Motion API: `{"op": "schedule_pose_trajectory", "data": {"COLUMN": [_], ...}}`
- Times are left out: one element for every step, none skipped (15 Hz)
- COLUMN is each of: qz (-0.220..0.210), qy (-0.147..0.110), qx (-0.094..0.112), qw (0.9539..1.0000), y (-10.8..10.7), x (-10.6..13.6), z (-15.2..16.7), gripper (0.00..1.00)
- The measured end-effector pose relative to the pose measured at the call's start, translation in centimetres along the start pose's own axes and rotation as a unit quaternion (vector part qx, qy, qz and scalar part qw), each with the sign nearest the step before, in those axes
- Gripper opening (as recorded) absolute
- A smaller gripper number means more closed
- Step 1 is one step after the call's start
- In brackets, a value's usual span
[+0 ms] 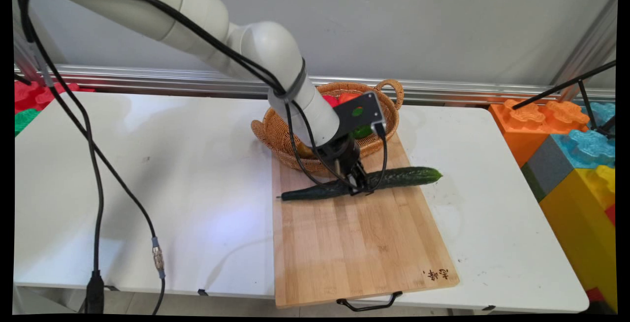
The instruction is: Place the picked object on the cutting board
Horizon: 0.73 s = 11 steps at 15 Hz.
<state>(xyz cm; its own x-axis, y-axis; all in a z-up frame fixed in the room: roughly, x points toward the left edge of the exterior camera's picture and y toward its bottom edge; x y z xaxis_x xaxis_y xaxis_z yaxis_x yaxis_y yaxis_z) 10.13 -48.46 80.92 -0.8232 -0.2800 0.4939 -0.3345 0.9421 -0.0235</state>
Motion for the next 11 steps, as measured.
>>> {"op": "schedule_pose_trajectory", "data": {"qz": [0.000,0.001,0.001,0.001,0.001,0.000,0.000,0.000,-0.001,-0.003,-0.005], "qy": [-0.002,-0.004,-0.006,-0.008,-0.009,-0.010,-0.010,-0.010,-0.010,-0.009,-0.008], "qx": [0.000,0.001,0.002,0.003,0.002,0.001,-0.001,-0.002,-0.003,-0.005,-0.006], "qw": [1.0000,1.0000,1.0000,1.0000,1.0000,0.9999,0.9999,0.9999,0.9999,0.9999,0.9999], "y": [0.0,0.0,0.0,0.1,0.1,0.2,0.3,0.3,0.4,0.4,0.4], "x": [-0.2,-0.3,-0.5,-0.6,-0.6,-0.6,-0.5,-0.4,-0.3,-0.1,0.0], "z": [0.3,0.5,0.6,0.7,0.7,0.7,0.6,0.4,0.2,-0.1,-0.3], "gripper": [0.00,0.00,0.00,0.00,1.00,1.00,1.00,1.00,1.00,1.00,1.00]}}
